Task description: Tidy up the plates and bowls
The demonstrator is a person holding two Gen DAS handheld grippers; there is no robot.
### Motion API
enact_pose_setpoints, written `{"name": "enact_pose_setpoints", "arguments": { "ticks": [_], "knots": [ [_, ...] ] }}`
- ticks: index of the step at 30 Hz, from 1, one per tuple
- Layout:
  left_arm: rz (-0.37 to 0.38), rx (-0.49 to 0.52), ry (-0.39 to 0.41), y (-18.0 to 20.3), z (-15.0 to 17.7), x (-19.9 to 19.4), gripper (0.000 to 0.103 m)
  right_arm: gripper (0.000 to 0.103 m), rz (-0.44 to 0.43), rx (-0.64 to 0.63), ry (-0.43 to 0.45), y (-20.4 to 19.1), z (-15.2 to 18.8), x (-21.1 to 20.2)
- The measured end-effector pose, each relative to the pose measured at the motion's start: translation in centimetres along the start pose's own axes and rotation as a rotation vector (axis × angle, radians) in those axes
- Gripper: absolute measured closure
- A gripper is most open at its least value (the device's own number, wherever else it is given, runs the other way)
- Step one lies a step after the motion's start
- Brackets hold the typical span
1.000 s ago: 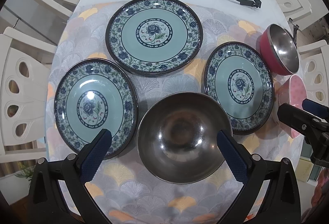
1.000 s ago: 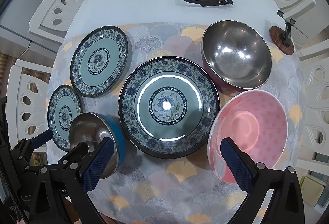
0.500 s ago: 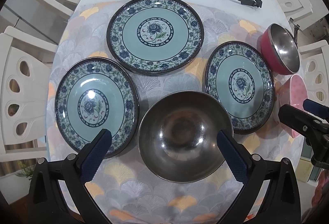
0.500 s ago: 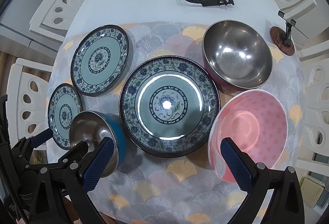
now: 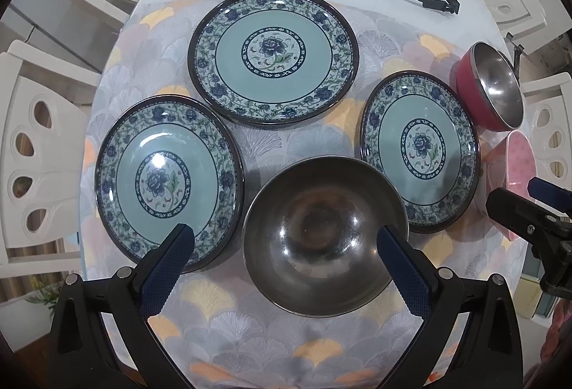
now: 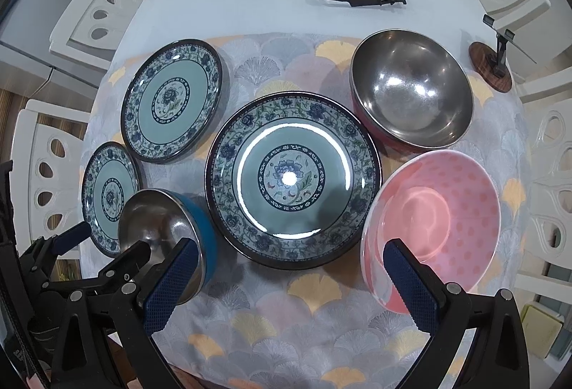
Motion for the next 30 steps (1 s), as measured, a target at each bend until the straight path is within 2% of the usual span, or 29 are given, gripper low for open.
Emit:
{"name": "enact_pose_setpoints", "arguments": {
  "ticks": [30],
  "knots": [
    [0.006, -0.016, 0.023, -1.1, 1.0, -1.2, 0.001, 0.0, 0.011, -0.026, 0.007, -0.6, 0.7, -0.9]
  ]
}}
Point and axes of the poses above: each gripper's, at about its wrist camera, not at the fingertips, and x roughly the way its jaws point, y to its right, z to its underside, the point moved 1 cm from there along x, roughly the way its jaws point, and after that the axes turned 4 degrees about -y, right-handed, at the moved point
